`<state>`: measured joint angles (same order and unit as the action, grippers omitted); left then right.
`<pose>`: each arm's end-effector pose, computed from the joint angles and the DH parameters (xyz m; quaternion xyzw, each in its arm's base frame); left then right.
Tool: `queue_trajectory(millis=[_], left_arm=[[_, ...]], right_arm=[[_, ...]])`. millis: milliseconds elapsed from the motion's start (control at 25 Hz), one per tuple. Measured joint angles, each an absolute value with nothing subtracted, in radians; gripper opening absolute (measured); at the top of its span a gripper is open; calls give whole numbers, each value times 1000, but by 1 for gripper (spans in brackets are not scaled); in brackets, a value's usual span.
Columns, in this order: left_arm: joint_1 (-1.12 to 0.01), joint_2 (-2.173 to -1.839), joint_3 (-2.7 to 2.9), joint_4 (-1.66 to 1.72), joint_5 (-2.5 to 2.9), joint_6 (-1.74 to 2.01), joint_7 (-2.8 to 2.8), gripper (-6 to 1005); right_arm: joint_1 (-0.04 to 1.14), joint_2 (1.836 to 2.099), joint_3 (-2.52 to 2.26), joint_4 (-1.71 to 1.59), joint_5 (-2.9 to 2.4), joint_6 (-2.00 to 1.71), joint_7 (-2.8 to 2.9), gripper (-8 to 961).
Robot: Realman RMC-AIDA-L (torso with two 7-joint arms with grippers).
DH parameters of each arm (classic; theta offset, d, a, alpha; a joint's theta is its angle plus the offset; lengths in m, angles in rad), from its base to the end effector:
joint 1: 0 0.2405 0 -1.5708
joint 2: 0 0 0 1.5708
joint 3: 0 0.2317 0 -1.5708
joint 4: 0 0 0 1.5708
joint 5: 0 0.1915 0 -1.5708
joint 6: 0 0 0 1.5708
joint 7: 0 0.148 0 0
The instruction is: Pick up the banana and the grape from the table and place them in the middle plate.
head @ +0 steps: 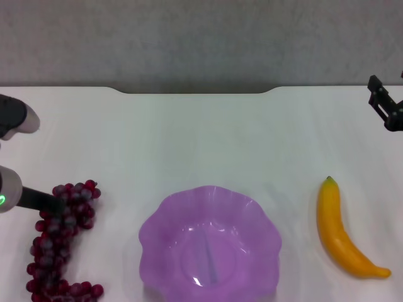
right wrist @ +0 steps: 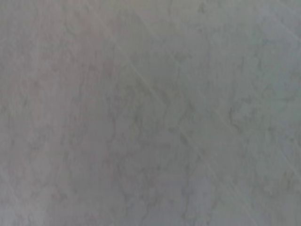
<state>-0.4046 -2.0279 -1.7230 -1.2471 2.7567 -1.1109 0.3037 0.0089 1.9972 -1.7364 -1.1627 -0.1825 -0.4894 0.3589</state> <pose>-0.2647 0.3417 0.0344 -0.7964 -0.4575 0.1385 0.3706 0.2402 0.3185 0.0580 -0.7526 0.1766 0.2549 0.5809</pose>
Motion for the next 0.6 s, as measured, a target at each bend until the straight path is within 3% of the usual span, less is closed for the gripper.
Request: queue_trajectory(millis=[80, 200, 600], left_arm=[[-420, -2027, -1723, -1212, 2757, -1107, 305, 425], [-436, -2026, -1723, -1179, 2757, -1102, 310, 208], [-417, -2029, -1722, -1200, 2757, -1069, 313, 107]], right_arm=[[9, 1997, -1736, -1163, -182, -489, 359, 612], [9, 1997, -1736, -1164, -183, -489, 359, 612], [9, 1997, -1736, -1162, -183, -489, 359, 613]])
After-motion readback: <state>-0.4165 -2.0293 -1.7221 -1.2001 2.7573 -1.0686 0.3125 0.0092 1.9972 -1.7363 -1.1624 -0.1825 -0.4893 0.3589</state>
